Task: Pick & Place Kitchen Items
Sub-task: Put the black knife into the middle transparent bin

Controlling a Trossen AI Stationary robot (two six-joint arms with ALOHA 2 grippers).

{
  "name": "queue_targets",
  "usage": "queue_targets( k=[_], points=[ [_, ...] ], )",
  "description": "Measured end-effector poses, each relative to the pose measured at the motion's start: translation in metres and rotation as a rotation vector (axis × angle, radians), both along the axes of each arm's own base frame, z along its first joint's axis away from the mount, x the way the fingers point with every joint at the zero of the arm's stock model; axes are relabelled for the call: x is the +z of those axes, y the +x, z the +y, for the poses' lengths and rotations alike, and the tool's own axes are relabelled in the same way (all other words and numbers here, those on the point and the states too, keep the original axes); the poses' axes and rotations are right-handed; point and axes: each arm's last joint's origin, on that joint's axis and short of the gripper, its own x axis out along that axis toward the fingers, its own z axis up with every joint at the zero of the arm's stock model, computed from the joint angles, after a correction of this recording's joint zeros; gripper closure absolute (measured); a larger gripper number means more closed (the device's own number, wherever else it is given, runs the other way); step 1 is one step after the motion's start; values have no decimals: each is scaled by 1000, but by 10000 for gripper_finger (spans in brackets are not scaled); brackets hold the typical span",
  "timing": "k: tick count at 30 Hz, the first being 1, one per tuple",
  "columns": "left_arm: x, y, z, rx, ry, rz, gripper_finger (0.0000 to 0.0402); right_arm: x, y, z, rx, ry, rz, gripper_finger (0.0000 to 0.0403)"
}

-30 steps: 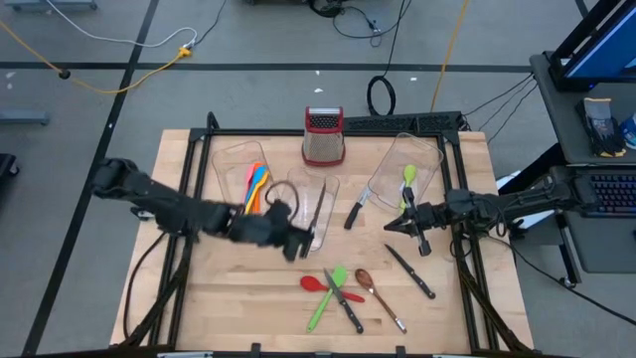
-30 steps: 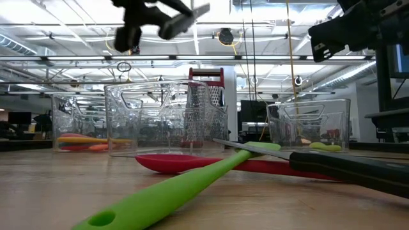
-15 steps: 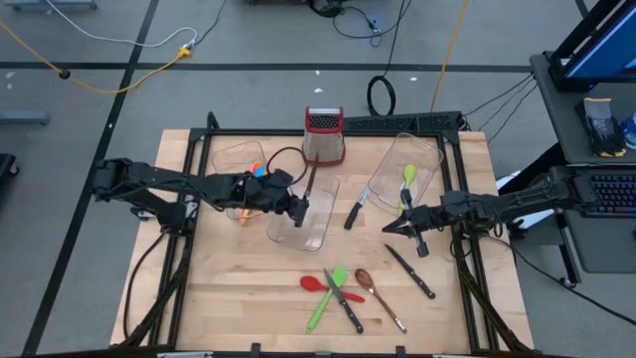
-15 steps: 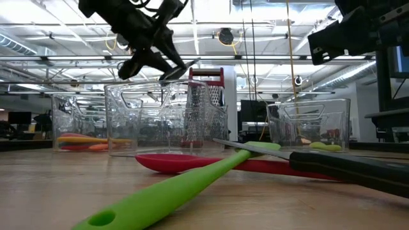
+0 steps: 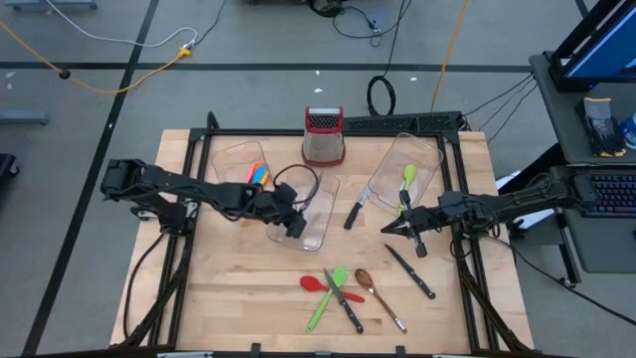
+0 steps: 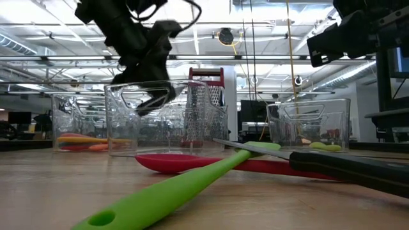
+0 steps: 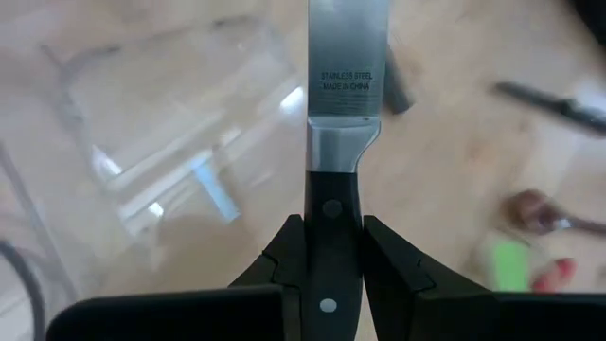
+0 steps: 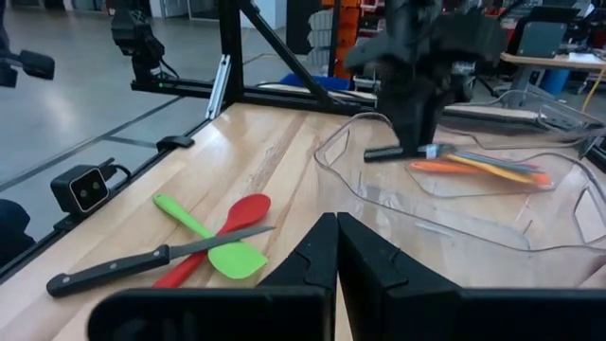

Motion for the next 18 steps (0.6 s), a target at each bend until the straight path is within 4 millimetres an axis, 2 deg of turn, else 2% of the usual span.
queue_targets(
  k=[8,18],
  points=[
    [-12,6,0,-54,-17,37,347,0,1,0,0,2,1,403],
    [-14,7,6,-51,-30,38,347,-1,2,0,-1,1,8,403]
  ],
)
